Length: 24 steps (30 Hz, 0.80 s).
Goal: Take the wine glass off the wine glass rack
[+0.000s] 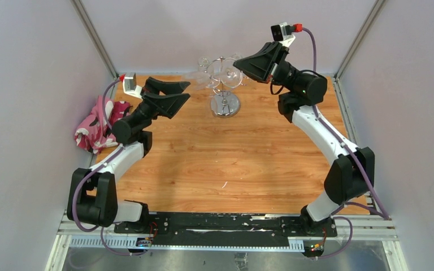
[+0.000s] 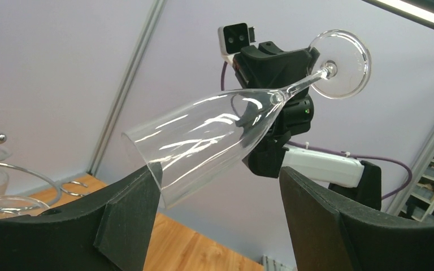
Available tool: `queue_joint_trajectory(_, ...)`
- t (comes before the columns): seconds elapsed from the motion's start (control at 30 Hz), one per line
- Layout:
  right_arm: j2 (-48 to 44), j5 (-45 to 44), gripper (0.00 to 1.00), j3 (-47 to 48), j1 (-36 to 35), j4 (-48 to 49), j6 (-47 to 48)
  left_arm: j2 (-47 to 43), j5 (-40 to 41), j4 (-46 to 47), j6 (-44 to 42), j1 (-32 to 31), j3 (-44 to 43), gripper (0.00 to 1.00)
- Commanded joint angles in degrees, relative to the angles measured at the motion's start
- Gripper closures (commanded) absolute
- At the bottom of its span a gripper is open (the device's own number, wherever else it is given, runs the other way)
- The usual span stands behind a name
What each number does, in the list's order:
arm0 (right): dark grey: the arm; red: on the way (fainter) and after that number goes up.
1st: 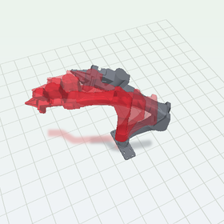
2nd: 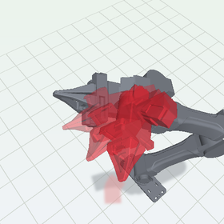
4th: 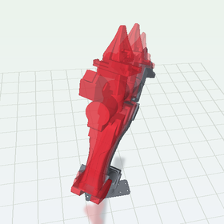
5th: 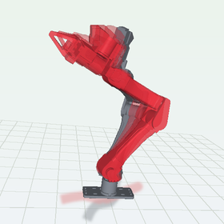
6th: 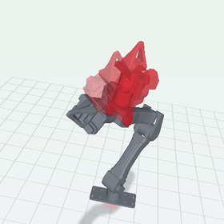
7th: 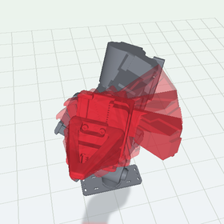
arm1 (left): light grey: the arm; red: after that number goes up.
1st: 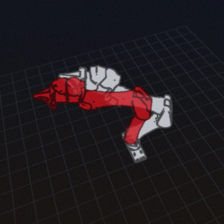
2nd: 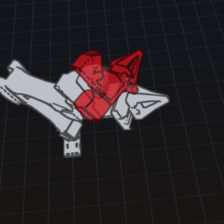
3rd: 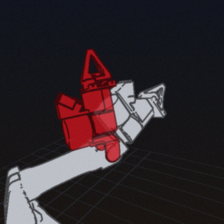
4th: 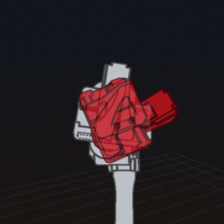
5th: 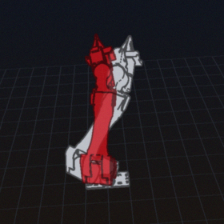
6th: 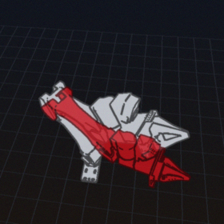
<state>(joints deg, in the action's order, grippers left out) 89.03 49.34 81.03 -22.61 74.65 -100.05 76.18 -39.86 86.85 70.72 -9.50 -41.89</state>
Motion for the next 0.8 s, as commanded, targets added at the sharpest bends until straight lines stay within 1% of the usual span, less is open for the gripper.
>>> queue_joint_trajectory(0.0,3.7,-2.1,1.0,1.7,-2.3,7.7,-3.8,-2.4,-1.9,3.5,0.7,0.2,-1.6,0.2)
queue_joint_trajectory(0.13,6.9,-3.7,1.0,0.9,-3.2,13.2,-7.6,-4.0,-2.1,3.5,1.0,0.2,-1.1,0.22)
queue_joint_trajectory(0.3,8.3,-4.4,1.0,-1.4,-3.3,16.3,-9.6,-8.5,-2.2,3.5,2.1,0.2,-1.1,0.32)
queue_joint_trajectory(0.37,8.2,-4.4,1.0,-3.1,-3.3,16.6,-9.3,-10.6,-2.3,3.4,2.4,0.2,-1.0,0.42)
queue_joint_trajectory(0.43,8.3,-4.4,1.0,-3.9,-3.3,16.8,-9.3,-12.1,-2.4,3.3,3.0,0.2,-0.7,0.55)
queue_joint_trajectory(0.57,8.6,-3.1,1.0,-3.9,-3.8,16.5,-9.1,-12.8,-2.9,3.4,4.2,0.2,-0.1,0.73)
queue_joint_trajectory(0.63,8.8,-2.6,1.0,-4.0,-4.3,16.4,-9.0,-12.5,-3.2,3.3,4.8,0.2,0.1,0.78)
queue_joint_trajectory(0.77,9.3,-2.3,1.0,-4.4,-4.6,16.4,-9.2,-12.5,-3.2,3.4,5.6,0.2,0.4,0.83)
